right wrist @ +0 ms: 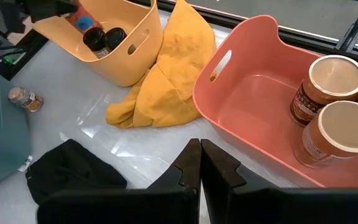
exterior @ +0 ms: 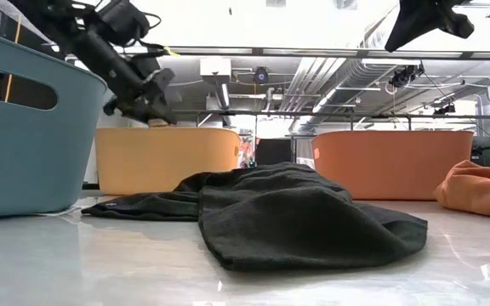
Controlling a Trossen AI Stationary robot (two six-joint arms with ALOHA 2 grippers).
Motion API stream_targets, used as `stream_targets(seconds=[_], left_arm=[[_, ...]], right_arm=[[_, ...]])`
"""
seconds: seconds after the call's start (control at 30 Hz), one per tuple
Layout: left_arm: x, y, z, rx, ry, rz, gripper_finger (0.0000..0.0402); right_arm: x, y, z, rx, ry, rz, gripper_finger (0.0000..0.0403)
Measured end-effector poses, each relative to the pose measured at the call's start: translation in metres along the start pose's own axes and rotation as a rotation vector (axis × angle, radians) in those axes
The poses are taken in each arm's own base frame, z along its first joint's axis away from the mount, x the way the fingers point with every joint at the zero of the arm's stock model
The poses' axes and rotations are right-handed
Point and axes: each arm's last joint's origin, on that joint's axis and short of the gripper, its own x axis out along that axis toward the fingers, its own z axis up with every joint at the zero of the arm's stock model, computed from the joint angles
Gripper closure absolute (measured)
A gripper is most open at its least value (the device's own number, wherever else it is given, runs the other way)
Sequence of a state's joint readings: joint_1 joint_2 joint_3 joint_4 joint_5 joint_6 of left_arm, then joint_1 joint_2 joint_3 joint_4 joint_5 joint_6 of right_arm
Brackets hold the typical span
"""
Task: Sort spices by type
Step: Put the black spice bottle into the yellow bin
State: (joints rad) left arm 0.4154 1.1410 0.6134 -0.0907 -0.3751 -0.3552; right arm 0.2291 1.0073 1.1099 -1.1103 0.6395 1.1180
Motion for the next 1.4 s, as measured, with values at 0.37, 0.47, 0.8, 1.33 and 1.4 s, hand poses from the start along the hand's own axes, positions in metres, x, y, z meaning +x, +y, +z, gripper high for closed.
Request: stream_targets(seconds=[0.37,0.47,0.8,1.33,1.4], left_arm=[[0.026,-0.014,-0.02,0.027,0.089,0.018,0.0239],[0.028,-0.015,-0.023,0.038,0.097,0.038,0.0239],[0.033,-0.015,-0.026,0.049,0.112,0.065,0.0167],[0.029,-0.015,-0.02,0.026,0.066,0.049,0.013],[0.027,-0.015,-0.018,0.022,0.058,0.046,0.013]], right_arm=[[0.0,0.0,0.0,0.004,-0.001,0.001,0.0402],[0.0,0.0,0.0,0.008,-0.001,0.001,0.0402],[0.0,0.001,0.0,0.013,-0.003,0.005,0.0402],[0.0,0.0,0.0,0.002,-0.002,0.002,0.0402],[0.0,0.0,0.0,0.0,0.0,-0.001,0.0402]])
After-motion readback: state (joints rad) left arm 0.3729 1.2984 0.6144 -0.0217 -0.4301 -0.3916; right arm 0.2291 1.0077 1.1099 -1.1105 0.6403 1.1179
